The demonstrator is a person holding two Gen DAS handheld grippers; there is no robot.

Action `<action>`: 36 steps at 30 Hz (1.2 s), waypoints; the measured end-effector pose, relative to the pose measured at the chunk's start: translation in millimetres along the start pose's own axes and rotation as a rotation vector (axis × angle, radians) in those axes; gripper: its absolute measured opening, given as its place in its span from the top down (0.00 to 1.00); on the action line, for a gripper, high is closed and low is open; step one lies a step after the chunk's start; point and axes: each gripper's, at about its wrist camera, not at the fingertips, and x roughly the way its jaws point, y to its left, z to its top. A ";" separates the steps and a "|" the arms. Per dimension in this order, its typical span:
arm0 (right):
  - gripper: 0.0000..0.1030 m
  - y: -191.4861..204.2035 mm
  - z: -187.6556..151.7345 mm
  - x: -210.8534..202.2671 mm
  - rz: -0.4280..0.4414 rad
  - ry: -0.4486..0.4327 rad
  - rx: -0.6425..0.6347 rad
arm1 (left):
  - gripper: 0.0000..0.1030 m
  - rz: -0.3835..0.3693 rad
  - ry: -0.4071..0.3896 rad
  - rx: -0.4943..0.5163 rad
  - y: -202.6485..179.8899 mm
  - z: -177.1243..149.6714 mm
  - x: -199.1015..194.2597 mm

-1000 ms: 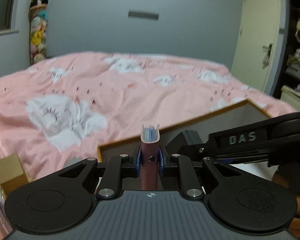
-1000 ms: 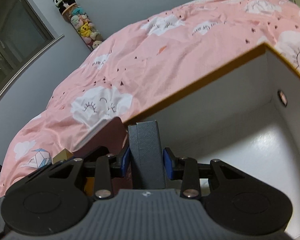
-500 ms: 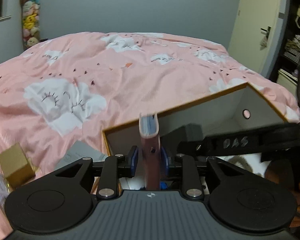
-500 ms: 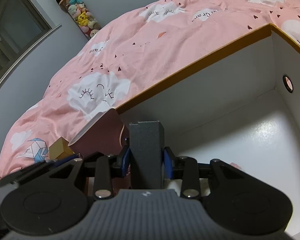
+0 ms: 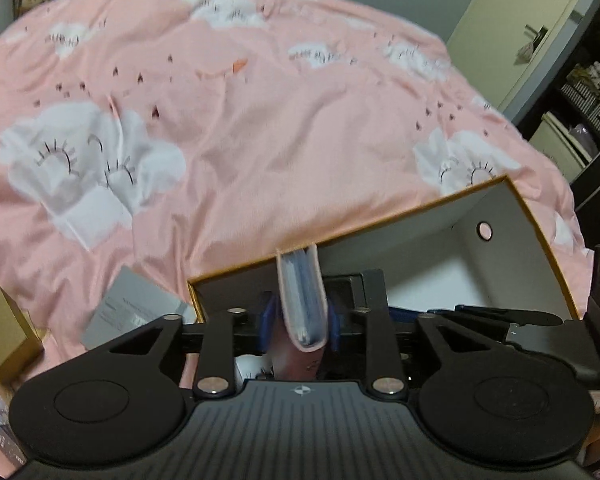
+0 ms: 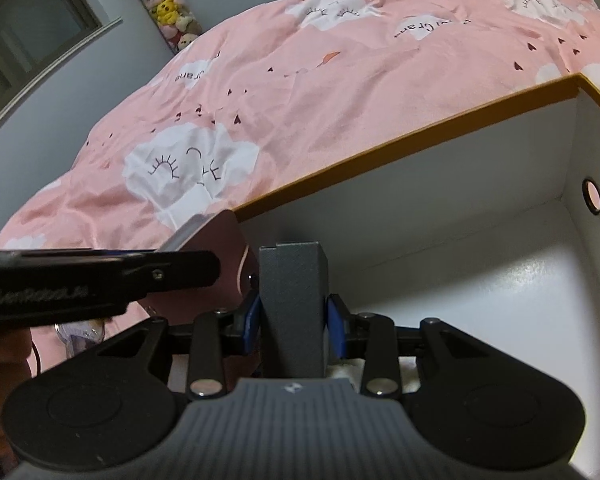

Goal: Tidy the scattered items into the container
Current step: 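Lower the pink wallet and grey box into the orange box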

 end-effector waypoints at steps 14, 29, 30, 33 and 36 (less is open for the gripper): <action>0.63 -2.5 4.2 -1.7 0.011 0.028 0.008 | 0.81 0.089 -0.366 -0.028 -8.1 -55.2 -29.9; 0.63 -4.1 0.0 -4.7 0.028 0.021 0.013 | 0.81 0.250 -0.384 -0.015 -13.7 -79.3 -2.8; 0.63 -4.6 0.9 -2.8 0.034 0.027 0.022 | 0.81 0.249 -0.364 -0.014 -13.6 -79.1 0.4; 0.63 -7.6 4.8 4.1 0.064 0.054 0.064 | 0.80 0.264 -0.341 0.018 -18.4 -81.0 5.2; 0.63 -7.1 9.0 9.6 0.066 0.073 0.080 | 0.79 0.264 -0.315 0.035 -19.9 -81.7 6.8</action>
